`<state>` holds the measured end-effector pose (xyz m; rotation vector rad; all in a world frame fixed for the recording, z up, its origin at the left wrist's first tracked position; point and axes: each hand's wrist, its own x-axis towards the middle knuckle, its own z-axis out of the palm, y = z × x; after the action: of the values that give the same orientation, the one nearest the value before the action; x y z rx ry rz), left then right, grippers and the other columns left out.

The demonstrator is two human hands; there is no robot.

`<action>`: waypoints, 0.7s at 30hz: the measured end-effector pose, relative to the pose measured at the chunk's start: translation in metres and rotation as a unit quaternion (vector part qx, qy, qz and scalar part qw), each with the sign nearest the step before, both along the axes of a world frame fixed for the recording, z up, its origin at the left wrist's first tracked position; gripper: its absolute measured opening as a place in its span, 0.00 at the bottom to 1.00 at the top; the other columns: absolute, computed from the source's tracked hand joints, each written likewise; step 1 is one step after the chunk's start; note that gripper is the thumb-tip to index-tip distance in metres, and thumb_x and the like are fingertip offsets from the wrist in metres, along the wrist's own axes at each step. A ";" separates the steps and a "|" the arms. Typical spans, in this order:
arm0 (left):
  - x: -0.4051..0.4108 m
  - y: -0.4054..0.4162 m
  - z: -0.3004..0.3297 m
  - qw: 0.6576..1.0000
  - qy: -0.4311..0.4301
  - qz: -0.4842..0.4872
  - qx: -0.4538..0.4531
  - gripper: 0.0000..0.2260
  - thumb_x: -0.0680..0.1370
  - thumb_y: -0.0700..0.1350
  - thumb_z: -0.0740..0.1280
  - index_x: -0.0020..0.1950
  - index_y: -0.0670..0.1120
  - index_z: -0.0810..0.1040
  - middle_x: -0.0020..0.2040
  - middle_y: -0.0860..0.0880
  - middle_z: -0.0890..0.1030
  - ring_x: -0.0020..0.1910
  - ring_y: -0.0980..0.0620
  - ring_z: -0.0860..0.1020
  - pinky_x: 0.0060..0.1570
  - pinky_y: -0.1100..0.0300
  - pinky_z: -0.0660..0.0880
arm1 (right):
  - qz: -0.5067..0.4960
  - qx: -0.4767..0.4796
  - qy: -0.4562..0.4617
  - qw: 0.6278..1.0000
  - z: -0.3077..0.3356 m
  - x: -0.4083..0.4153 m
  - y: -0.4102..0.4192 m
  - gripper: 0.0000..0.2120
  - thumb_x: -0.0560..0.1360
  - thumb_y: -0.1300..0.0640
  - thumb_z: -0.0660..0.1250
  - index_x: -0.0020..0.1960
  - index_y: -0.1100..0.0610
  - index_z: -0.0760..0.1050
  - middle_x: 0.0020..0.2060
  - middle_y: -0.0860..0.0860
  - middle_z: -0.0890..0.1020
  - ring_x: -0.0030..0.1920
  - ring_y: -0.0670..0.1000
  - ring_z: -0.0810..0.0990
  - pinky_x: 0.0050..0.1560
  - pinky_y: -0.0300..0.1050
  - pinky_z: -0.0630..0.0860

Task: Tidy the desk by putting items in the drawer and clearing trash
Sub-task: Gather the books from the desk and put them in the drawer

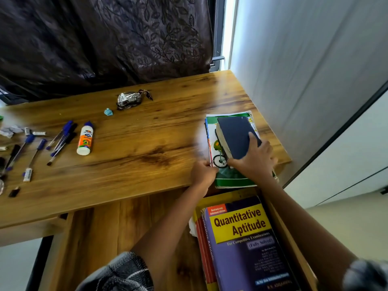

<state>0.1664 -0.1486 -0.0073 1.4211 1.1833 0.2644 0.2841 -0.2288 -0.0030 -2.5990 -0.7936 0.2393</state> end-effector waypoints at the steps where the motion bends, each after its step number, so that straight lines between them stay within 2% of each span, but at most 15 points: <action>1: 0.000 0.001 -0.003 1.000 -0.001 0.003 0.004 0.10 0.75 0.37 0.68 0.56 0.41 0.79 0.53 0.43 0.83 0.50 0.45 0.82 0.50 0.52 0.80 | 0.005 0.005 0.005 1.000 -0.001 -0.009 -0.015 0.50 0.60 0.36 0.72 0.73 0.48 0.49 0.66 0.58 0.61 0.66 0.61 0.63 0.62 0.65 0.63; 5: 0.000 0.005 -0.008 1.000 0.005 0.012 0.012 0.10 0.75 0.36 0.67 0.55 0.42 0.79 0.50 0.45 0.82 0.48 0.47 0.81 0.49 0.52 0.80 | 0.011 0.058 0.011 0.998 -0.008 -0.058 -0.087 0.53 0.55 0.35 0.70 0.74 0.46 0.50 0.66 0.53 0.61 0.64 0.56 0.61 0.58 0.62 0.65; 6: 0.000 0.005 -0.008 1.000 0.009 0.012 0.017 0.09 0.75 0.36 0.67 0.54 0.42 0.80 0.47 0.46 0.82 0.45 0.48 0.81 0.46 0.53 0.80 | 0.003 0.068 0.012 0.998 -0.011 -0.073 -0.106 0.54 0.54 0.35 0.68 0.74 0.46 0.51 0.65 0.53 0.61 0.64 0.56 0.61 0.57 0.60 0.66; 8: 0.002 0.006 -0.006 0.999 0.015 0.000 0.032 0.07 0.74 0.37 0.68 0.50 0.43 0.81 0.38 0.48 0.80 0.34 0.52 0.77 0.32 0.60 0.75 | -0.013 0.060 0.021 0.998 -0.020 -0.102 -0.139 0.56 0.52 0.34 0.68 0.75 0.46 0.50 0.64 0.54 0.61 0.62 0.56 0.62 0.55 0.60 0.68; 10: 0.005 0.007 -0.005 0.999 0.017 -0.008 0.038 0.04 0.72 0.37 0.68 0.45 0.41 0.81 0.31 0.50 0.76 0.28 0.55 0.72 0.25 0.65 0.67 | -0.028 0.004 0.055 0.998 -0.032 -0.129 -0.167 0.59 0.52 0.35 0.71 0.75 0.42 0.43 0.64 0.54 0.59 0.63 0.57 0.61 0.56 0.62 0.68; 12: 0.009 0.006 -0.004 0.999 0.017 -0.001 0.038 0.01 0.72 0.37 0.67 0.42 0.42 0.78 0.30 0.52 0.74 0.28 0.56 0.71 0.20 0.68 0.64 | -0.022 -0.107 0.100 0.989 -0.042 -0.151 -0.185 0.62 0.52 0.32 0.70 0.71 0.37 0.29 0.68 0.54 0.54 0.66 0.57 0.57 0.62 0.61 0.65; 13: 0.011 0.007 -0.004 0.999 0.019 0.002 0.040 0.01 0.72 0.38 0.67 0.42 0.43 0.77 0.31 0.52 0.74 0.28 0.57 0.70 0.18 0.69 0.63 | -0.019 -0.163 0.109 0.980 -0.045 -0.159 -0.191 0.63 0.53 0.29 0.67 0.67 0.38 0.22 0.69 0.54 0.51 0.68 0.56 0.56 0.64 0.58 0.64; 15: 0.017 0.009 -0.004 0.999 0.016 0.003 0.043 0.01 0.72 0.39 0.68 0.42 0.44 0.78 0.34 0.51 0.77 0.29 0.57 0.72 0.19 0.69 0.63 | -0.007 -0.232 0.094 0.968 -0.048 -0.164 -0.195 0.63 0.54 0.25 0.63 0.63 0.42 0.15 0.72 0.54 0.47 0.70 0.56 0.55 0.67 0.56 0.63; 17: 0.023 0.011 -0.004 0.999 0.013 0.006 0.047 0.03 0.72 0.39 0.69 0.45 0.43 0.79 0.40 0.50 0.80 0.34 0.54 0.78 0.23 0.67 0.68 | 0.023 -0.277 0.115 0.954 -0.042 -0.157 -0.193 0.65 0.54 0.23 0.63 0.63 0.44 0.15 0.73 0.54 0.44 0.72 0.57 0.52 0.69 0.57 0.61; 19: 0.032 0.017 -0.005 0.998 0.023 0.003 0.050 0.08 0.72 0.37 0.69 0.51 0.39 0.79 0.47 0.46 0.82 0.44 0.48 0.81 0.33 0.62 0.74 | 0.064 -0.322 0.156 0.932 -0.030 -0.143 -0.190 0.67 0.53 0.21 0.64 0.69 0.45 0.21 0.74 0.54 0.44 0.74 0.58 0.51 0.70 0.59 0.59; 21: 0.039 0.023 -0.002 0.999 0.028 0.002 0.028 0.13 0.72 0.35 0.69 0.57 0.38 0.78 0.54 0.42 0.82 0.51 0.45 0.81 0.42 0.58 0.78 | 0.107 -0.327 0.159 0.925 -0.012 -0.124 -0.186 0.61 0.54 0.20 0.62 0.75 0.44 0.35 0.74 0.51 0.50 0.73 0.56 0.53 0.69 0.58 0.58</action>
<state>0.2057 -0.1253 -0.0092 1.4825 1.2340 0.2630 0.1599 -0.4144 -0.0150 -2.9331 -1.0006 1.1347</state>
